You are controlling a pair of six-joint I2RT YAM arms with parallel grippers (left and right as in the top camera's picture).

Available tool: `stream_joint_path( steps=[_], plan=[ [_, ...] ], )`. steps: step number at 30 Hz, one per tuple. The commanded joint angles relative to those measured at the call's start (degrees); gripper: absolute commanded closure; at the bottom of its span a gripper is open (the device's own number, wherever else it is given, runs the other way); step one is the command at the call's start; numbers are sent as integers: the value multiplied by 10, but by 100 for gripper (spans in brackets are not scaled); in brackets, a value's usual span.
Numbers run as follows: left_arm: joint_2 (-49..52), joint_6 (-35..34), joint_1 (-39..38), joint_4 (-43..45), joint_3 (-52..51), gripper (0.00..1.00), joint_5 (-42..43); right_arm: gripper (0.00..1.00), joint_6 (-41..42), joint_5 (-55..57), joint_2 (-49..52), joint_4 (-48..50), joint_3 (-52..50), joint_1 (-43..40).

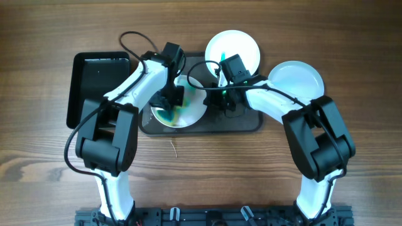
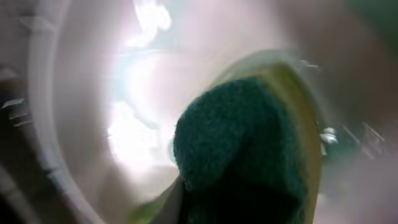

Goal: Clean dirty plates on tray and stack at the side
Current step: 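Scrub the second plate with the sponge in the left gripper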

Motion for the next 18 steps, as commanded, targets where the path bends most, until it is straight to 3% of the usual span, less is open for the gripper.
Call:
stream_joint_path(
  steps=[1,4,8,14,15,18],
  plan=[
    [4,-154,8,25,-9,96,-164,96,3,-15,3,3,5,-5],
    [4,-165,8,68,-9,96,-153,96,0,-15,3,2,5,-5],
    [4,-154,9,130,-9,96,-71,96,-11,-13,3,-5,5,-5],
    [4,27,8,190,-9,96,219,96,-12,-6,3,-11,5,-5],
    [4,80,9,191,-9,96,300,96,-12,-4,3,-11,5,-5],
    [4,130,9,186,-9,96,369,96,-12,-4,3,-11,5,-5]
  ],
)
